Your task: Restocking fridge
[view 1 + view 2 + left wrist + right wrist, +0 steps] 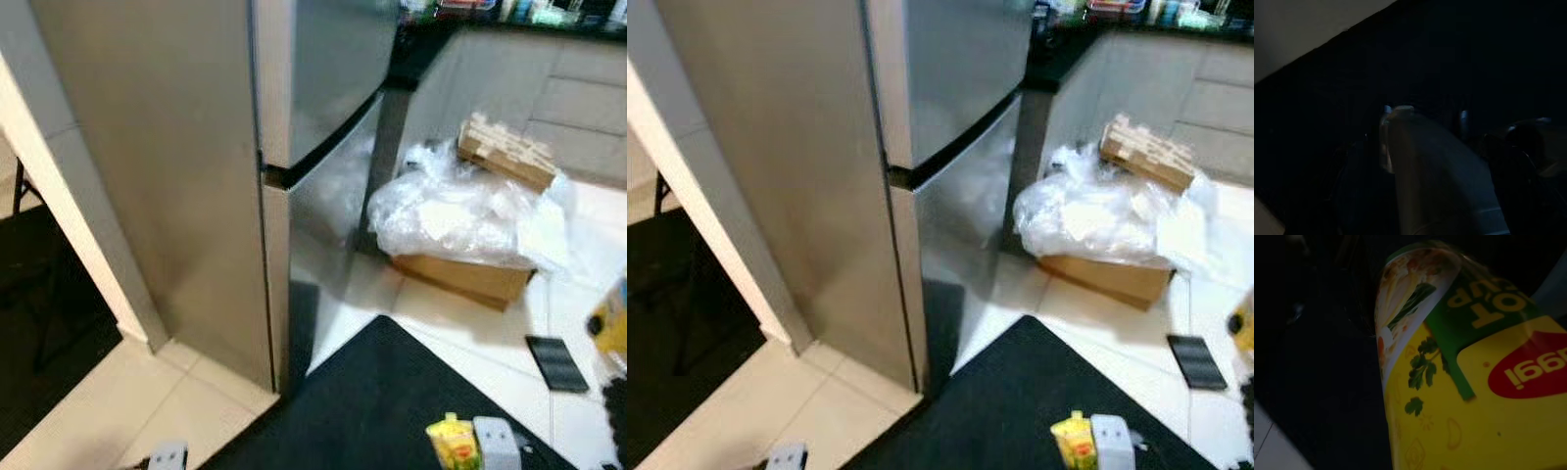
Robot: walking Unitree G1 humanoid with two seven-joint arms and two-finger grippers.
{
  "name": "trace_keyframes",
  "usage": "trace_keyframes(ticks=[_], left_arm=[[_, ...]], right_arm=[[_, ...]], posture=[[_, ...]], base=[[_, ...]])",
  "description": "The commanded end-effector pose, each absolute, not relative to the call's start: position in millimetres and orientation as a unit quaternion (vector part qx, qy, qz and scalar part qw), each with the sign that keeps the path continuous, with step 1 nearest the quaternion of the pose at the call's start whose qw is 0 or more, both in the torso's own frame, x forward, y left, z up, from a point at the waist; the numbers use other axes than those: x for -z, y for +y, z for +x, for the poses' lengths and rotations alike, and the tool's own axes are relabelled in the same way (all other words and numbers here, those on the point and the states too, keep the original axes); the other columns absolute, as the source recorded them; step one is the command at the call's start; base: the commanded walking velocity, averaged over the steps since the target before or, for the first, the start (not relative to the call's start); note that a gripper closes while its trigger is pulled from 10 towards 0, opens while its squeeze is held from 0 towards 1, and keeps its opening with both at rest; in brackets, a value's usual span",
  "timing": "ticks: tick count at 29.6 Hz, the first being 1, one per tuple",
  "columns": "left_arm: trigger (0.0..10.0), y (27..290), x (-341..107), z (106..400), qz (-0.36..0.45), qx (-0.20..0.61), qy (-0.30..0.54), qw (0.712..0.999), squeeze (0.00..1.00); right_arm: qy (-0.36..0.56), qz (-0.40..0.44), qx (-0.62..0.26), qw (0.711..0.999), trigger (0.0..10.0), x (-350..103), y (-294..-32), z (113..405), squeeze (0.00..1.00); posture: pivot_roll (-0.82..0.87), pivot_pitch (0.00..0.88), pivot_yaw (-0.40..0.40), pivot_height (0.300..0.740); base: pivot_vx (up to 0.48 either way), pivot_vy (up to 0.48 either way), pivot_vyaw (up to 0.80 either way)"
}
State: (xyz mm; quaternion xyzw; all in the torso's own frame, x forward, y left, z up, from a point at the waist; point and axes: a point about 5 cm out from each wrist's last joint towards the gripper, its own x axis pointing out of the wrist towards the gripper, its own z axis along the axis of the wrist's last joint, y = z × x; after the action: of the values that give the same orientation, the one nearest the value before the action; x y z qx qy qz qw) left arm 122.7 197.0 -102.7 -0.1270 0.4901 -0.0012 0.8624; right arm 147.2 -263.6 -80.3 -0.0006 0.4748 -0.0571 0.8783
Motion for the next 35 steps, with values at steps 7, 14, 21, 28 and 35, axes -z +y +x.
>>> trace_keyframes(ticks=[7,14,21,28,35], left_arm=[[10.0,193.8,105.3,117.2,-0.128,-0.001,0.501,0.856,0.0],[10.0,195.5,105.2,117.7,-0.127,-0.014,0.5,0.856,0.0],[10.0,199.4,104.3,119.4,-0.121,-0.029,0.495,0.86,0.0],[10.0,198.4,103.9,120.4,-0.12,-0.019,0.493,0.861,0.0],[10.0,199.4,103.5,121.2,-0.114,-0.015,0.494,0.862,0.0]], right_arm=[[0.467,0.006,0.049,0.883,10.0,79.3,-258.4,153.5,0.0],[0.47,-0.006,0.057,0.881,10.0,79.0,-261.0,153.0,0.0],[0.47,-0.004,0.057,0.881,10.0,79.0,-260.8,153.2,0.0],[0.472,-0.001,0.056,0.88,10.0,80.2,-259.1,151.6,0.0],[0.472,0.001,0.056,0.88,10.0,80.8,-258.4,150.7,0.0]], posture=[[-0.04,0.0,-0.016,0.74],[-0.04,0.0,-0.015,0.74],[-0.04,0.0,-0.015,0.74],[-0.04,0.0,-0.015,0.74],[-0.04,0.0,-0.012,0.74]], base=[[0.034,-0.382,0.75],[0.0,0.0,0.48],[0.0,0.0,0.0],[0.0,0.0,0.0],[0.267,0.0,0.0]])
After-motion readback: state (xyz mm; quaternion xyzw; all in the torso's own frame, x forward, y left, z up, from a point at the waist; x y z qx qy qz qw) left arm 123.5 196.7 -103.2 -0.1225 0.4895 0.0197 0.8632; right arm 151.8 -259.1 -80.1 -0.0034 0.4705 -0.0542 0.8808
